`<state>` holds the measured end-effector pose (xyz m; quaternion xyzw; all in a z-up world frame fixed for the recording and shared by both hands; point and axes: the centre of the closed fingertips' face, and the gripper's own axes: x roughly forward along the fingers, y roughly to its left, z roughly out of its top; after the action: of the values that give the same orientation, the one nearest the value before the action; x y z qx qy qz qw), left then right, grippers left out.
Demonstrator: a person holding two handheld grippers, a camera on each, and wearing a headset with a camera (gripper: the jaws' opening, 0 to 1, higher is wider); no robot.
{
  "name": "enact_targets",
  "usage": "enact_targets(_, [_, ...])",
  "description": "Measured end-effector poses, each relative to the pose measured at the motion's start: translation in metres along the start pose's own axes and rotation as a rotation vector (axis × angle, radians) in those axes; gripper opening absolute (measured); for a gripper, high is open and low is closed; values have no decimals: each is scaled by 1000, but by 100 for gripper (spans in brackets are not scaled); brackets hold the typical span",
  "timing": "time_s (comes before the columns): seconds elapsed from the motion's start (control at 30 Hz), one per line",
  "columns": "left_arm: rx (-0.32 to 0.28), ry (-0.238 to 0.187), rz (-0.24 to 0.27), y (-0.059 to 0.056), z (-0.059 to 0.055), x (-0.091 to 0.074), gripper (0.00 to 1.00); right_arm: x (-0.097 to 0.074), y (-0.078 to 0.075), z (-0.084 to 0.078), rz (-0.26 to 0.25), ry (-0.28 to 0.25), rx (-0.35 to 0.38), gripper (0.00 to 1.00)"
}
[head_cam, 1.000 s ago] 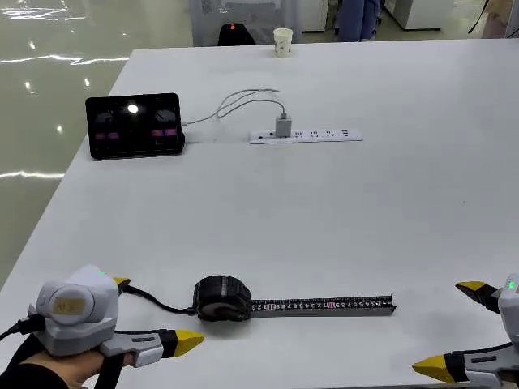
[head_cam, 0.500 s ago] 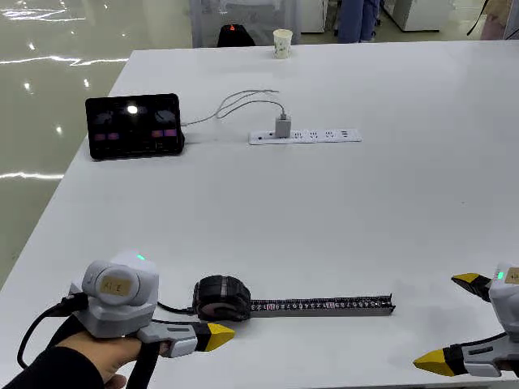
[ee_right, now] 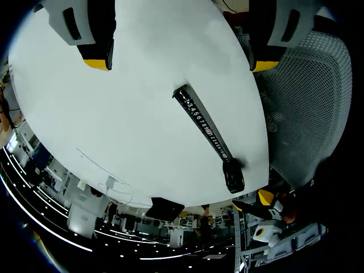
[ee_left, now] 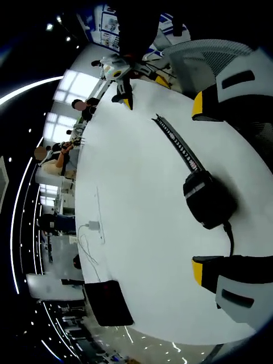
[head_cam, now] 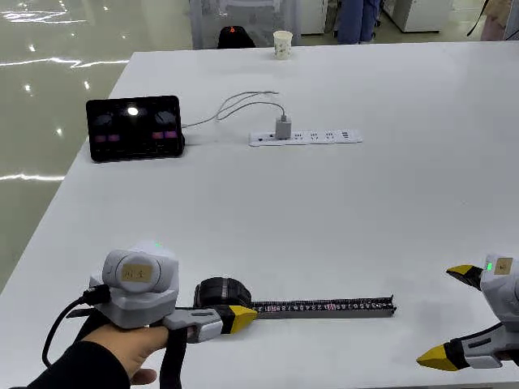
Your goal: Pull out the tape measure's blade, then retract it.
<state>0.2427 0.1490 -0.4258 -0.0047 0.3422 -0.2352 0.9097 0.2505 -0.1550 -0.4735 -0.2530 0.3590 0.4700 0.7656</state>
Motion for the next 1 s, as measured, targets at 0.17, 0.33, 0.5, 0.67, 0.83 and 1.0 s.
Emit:
enact_targets(0.17, [-34, 5, 26, -1, 4, 3, 94, 3, 1, 1, 25, 22, -56, 99])
enact_targets(0.33, [-254, -9, 75, 3, 11, 5, 96, 9, -5, -4, 58, 65, -118, 96])
enact_targets(0.5, [-163, 5, 169, 12, 17, 6, 97, 13, -10, 0, 75, 85, -139, 98])
enact_targets(0.67, [-167, 27, 191, 7, 16, 9, 99, 18, -14, 6, 97, 99, -161, 99])
enact_targets(0.83, [-187, 41, 241, 10, 13, 14, 99, 26, -16, 10, 121, 115, -197, 99])
enact_targets(1.0, [-227, 27, 278, 8, 8, 22, 99, 35, -14, 15, 154, 123, -255, 97])
